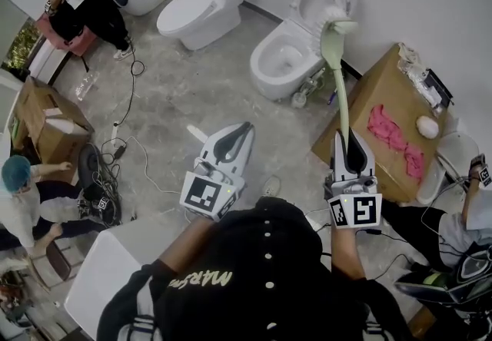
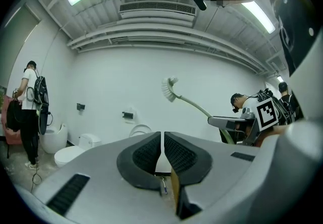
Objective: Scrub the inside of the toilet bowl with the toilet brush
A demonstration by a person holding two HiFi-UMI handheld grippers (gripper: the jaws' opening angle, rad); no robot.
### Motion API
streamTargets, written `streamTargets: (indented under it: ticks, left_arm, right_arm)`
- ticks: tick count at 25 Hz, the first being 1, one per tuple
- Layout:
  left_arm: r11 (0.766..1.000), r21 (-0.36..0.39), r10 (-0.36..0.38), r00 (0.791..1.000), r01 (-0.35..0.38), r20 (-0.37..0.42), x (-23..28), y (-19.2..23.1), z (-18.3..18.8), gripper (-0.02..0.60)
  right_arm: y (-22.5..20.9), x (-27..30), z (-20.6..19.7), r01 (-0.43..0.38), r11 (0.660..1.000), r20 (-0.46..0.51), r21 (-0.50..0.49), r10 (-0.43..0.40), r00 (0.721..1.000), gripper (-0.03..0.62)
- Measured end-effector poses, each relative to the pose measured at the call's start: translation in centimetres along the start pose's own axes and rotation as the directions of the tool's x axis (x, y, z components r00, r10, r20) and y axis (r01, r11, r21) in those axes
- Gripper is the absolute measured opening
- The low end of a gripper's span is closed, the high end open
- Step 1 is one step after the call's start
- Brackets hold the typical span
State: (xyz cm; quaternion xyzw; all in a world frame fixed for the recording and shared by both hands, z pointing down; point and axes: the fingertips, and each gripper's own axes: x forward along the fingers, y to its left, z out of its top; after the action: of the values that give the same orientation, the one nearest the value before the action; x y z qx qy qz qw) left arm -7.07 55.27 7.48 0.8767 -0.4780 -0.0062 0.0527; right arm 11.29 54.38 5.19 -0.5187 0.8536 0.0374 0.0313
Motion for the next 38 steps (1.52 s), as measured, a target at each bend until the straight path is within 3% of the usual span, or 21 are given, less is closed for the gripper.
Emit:
streamTargets:
  ticks: [10,15,22,38]
  left_arm:
    - [0.998,0.019,0.059,0.998,-0.059,-0.006,5.5,0.9,-0.3,0.043]
    - [0.995,-0.032,0.097,0.995,-0.097,0.003,6.9,1.3,-0.1,0.043]
    - [0.993,-0.043,0.114,0.993,-0.114,-0.015,8.1,2.4,-0.6,0.043]
    - [0.997,-0.020,0.071,0.997,-0.071,0.006,15.7,7.0,-0.5,0.043]
  right_arm:
    - [-5.2,3.8,-1.3,-0.041,0.999,0.001,0.023,0.041,0.999,0.086]
    - [-6.5,5.3,-1.6,-0.057,0.998,-0.003,0.033,0.057,0.998,0.086]
    - [-7.6,7.0,-2.6,-0.060,0.997,-0.019,0.042,0.061,0.998,0.086]
    - [-11.6,13.9,-3.8,-0.033,0.999,-0.019,0.019,0.033,0.999,0.086]
